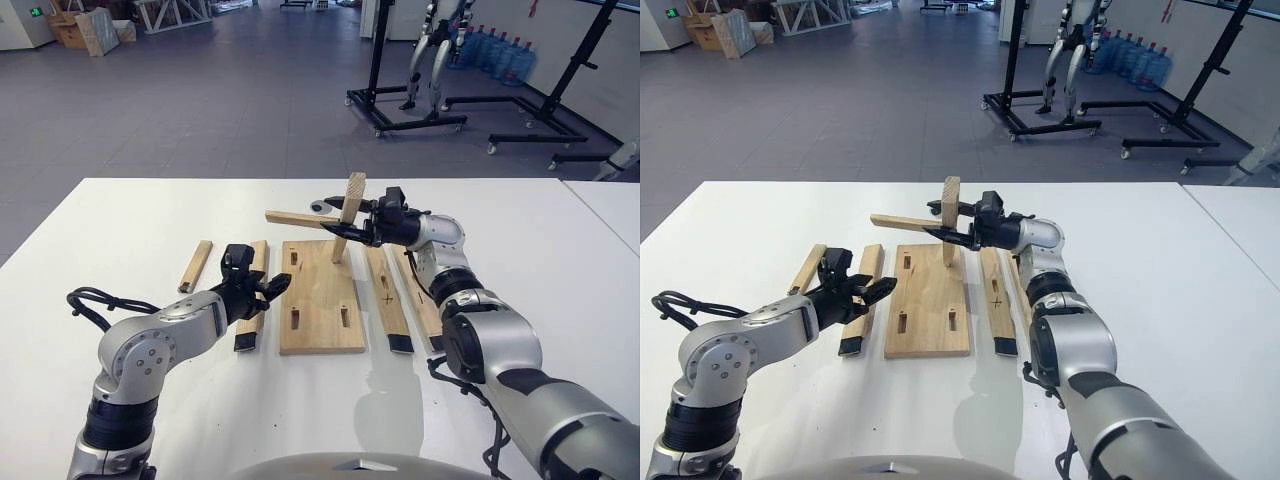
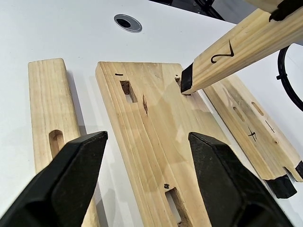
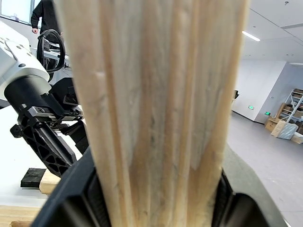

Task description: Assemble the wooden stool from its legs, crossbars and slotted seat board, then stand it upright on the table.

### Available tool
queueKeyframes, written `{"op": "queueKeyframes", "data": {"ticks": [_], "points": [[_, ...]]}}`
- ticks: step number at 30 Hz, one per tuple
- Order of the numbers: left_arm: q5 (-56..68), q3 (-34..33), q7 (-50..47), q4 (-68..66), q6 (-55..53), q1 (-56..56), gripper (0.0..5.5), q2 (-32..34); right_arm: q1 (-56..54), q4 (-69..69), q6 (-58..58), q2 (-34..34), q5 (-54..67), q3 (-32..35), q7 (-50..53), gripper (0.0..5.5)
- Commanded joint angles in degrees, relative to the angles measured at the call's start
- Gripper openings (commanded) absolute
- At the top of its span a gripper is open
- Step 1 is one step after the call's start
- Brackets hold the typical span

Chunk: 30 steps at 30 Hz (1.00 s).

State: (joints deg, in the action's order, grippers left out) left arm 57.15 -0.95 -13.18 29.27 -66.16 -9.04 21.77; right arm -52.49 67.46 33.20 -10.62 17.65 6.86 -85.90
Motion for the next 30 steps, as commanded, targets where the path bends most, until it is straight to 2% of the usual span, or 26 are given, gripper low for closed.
{"op": "queueKeyframes", "data": {"ticks": [1, 13, 22, 25, 30], "points": [[-0.9, -1.1, 0.2, 1.4, -1.9, 0.7, 3.13, -0.4, -0.4, 1.3, 1.4, -0.5, -2.3, -0.4, 0.9, 2.05], [-3.0, -1.2, 2.0, 1.3, -3.7, -0.1, 3.13, -1.8, 3.6, 1.9, -2.3, -0.3, -2.8, -0.8, 0.3, 2.05], [-5.6, -1.3, 3.3, 1.7, -4.2, 0.1, 3.13, -3.4, 3.5, -4.7, -24.6, -0.7, -0.2, -2.5, -3.3, 2.05], [-6.4, -1.5, 3.5, 1.8, -4.4, 0.1, 3.13, -4.0, 3.9, -8.8, -27.6, -1.1, -0.5, -4.1, -2.8, 2.05], [-7.8, -1.9, 4.1, 2.0, -5.1, -0.1, 3.13, -4.7, 3.9, -16.1, -30.9, -2.5, 1.9, -2.8, 1.9, 2.05]]}}
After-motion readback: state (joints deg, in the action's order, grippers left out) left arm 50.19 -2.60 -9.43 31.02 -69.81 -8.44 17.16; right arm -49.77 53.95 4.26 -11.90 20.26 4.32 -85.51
